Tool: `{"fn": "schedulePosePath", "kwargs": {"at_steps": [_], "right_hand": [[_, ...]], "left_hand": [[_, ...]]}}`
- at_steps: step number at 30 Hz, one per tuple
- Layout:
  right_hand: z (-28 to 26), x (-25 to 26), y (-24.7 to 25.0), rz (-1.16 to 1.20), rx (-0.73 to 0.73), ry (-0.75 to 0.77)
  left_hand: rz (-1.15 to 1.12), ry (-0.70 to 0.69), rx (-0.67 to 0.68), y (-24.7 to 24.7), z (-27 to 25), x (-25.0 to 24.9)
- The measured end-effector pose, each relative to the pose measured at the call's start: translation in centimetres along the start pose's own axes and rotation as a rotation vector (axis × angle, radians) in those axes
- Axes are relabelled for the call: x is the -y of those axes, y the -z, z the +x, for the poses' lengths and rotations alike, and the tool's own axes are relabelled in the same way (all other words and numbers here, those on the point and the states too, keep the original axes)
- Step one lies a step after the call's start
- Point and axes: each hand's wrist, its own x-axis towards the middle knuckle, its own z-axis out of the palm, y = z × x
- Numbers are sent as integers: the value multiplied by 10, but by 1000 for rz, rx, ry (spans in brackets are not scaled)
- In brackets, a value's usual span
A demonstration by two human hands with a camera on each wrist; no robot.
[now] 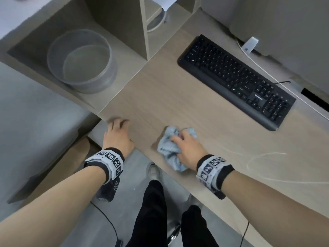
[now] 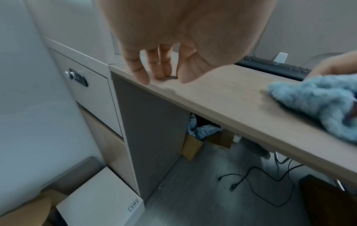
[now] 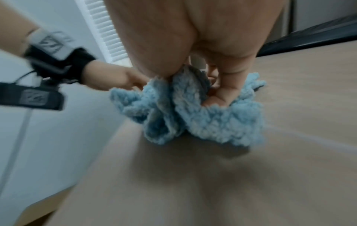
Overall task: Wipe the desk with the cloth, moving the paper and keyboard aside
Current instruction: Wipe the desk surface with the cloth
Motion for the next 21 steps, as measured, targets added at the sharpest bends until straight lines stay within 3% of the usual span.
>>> {"fn": "schedulePosePath", "kwargs": {"at_steps": [3,5,9,13,15,18,21], "right_hand": [[13,-29,23,32,-137,-175],[34,-22,31,23,-201,-214],[54,36,7,-41,-117,-11],[17,58,-19,-29,-5,169],[-5,36,-18,0,13,152],[-34,-16,-6,48,-6,-1],[-51,-75,14,133,-168,-215]], "left_hand": [[9,-39,9,-2,-5,5],[36,-43,34,-4,-7,4],[46,-19,30,-9,-6,-1],[68,16,54,-8,-6,-3],[71,33,47,-6,-7,-8],[65,46,29,-5,-14,-26],[61,-4,-15,-10,-26,-53]]}}
